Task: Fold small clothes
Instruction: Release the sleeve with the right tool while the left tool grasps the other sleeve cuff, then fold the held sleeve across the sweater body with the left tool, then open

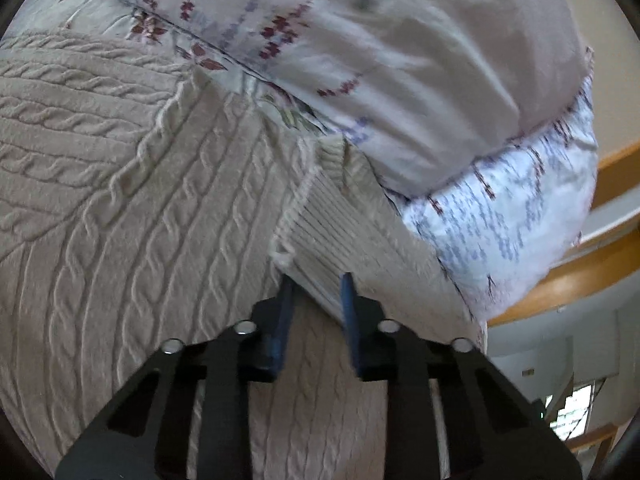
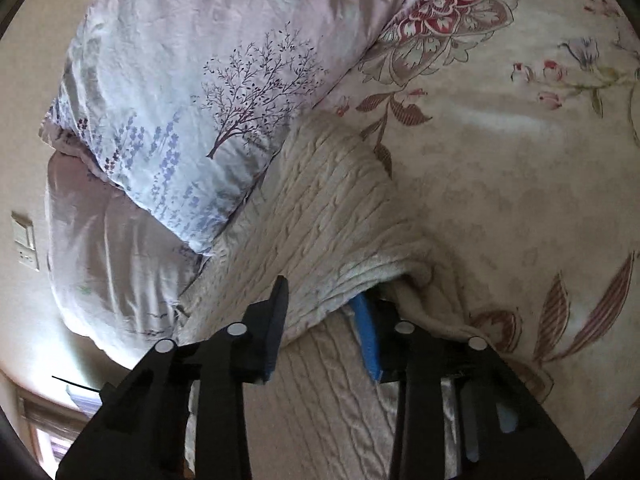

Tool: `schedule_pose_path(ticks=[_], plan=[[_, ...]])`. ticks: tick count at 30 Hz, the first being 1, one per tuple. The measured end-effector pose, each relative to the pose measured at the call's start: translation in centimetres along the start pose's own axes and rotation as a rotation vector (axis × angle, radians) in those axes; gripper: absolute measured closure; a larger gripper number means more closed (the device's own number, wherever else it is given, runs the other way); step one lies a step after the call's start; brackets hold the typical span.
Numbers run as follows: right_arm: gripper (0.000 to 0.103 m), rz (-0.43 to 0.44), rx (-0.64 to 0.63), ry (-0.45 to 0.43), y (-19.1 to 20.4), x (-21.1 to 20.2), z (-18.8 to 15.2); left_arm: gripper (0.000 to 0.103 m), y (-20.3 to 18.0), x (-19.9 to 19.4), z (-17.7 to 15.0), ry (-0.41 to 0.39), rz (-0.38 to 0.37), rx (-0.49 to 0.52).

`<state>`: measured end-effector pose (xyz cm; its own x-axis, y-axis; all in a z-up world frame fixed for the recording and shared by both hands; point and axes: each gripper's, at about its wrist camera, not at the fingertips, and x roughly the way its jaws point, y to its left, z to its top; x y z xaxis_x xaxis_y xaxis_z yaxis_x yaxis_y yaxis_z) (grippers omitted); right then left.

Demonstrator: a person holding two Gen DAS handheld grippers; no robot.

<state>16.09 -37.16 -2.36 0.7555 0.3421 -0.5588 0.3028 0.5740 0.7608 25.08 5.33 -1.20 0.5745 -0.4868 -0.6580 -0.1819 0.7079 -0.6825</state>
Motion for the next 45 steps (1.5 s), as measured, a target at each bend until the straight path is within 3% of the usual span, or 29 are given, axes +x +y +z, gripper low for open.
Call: schedule_pose_path(ticks=[2, 4, 11, 15, 19, 21, 23, 25, 27, 31, 34, 38, 45], plan=[[0.084, -0.017, -0.012, -0.011, 0.1, 0.0, 0.1, 0.094, 0.3, 0.3, 0.4, -0.010, -0.002, -0.016], [0.092, -0.018, -0.028, -0.021, 0.3, 0.0, 0.2, 0.095, 0.6, 0.3, 0.6, -0.011, -0.009, -0.019], [0.094, 0.030, -0.111, -0.065, 1.7, -2.0, -0.9, 0.096, 0.6, -3.8, -1.0, -0.063, -0.047, 0.071], [0.094, -0.027, -0.147, -0.055, 1.6, -1.2, -2.2, 0.096, 2.0, -3.8, -1.2, -0.059, 0.006, 0.078], [0.094, -0.097, -0.167, -0.047, 1.4, 0.2, -2.9, 0.093, 3.1, -2.9, -1.3, -0.036, 0.006, 0.053], [0.087, -0.118, -0.191, -0.056, 1.9, -0.2, -3.1, 0.089, 3.0, -3.7, -1.5, -0.028, -0.006, 0.062], [0.056, -0.079, -0.196, -0.035, 2.1, -0.5, -3.4, 0.075, 3.2, -5.1, -1.7, -0.028, -0.033, 0.069], [0.042, -0.043, -0.209, -0.024, 2.4, -0.9, -3.6, 0.062, 4.1, -7.6, -1.9, -0.050, -0.053, 0.091], [0.040, -0.029, -0.251, -0.021, 2.8, -1.3, -4.3, 0.061, 5.7, -10.7, -1.8, -0.096, -0.049, 0.099], [0.039, 0.021, -0.332, 0.019, 3.7, -1.6, -6.0, 0.062, 11.3, -17.2, -1.0, -0.223, 0.018, -0.011], [0.039, 0.057, -0.379, 0.056, 4.4, -1.0, -7.3, 0.062, 16.5, -21.2, 0.0, -0.325, 0.118, -0.150], [0.039, 0.086, -0.434, 0.082, 5.4, -0.2, -8.7, 0.063, 20.2, -22.8, 1.1, -0.376, 0.175, -0.284], [0.039, 0.115, -0.483, 0.088, 5.8, 0.2, -9.8, 0.070, 22.7, -22.0, 3.3, -0.415, 0.120, -0.428]])
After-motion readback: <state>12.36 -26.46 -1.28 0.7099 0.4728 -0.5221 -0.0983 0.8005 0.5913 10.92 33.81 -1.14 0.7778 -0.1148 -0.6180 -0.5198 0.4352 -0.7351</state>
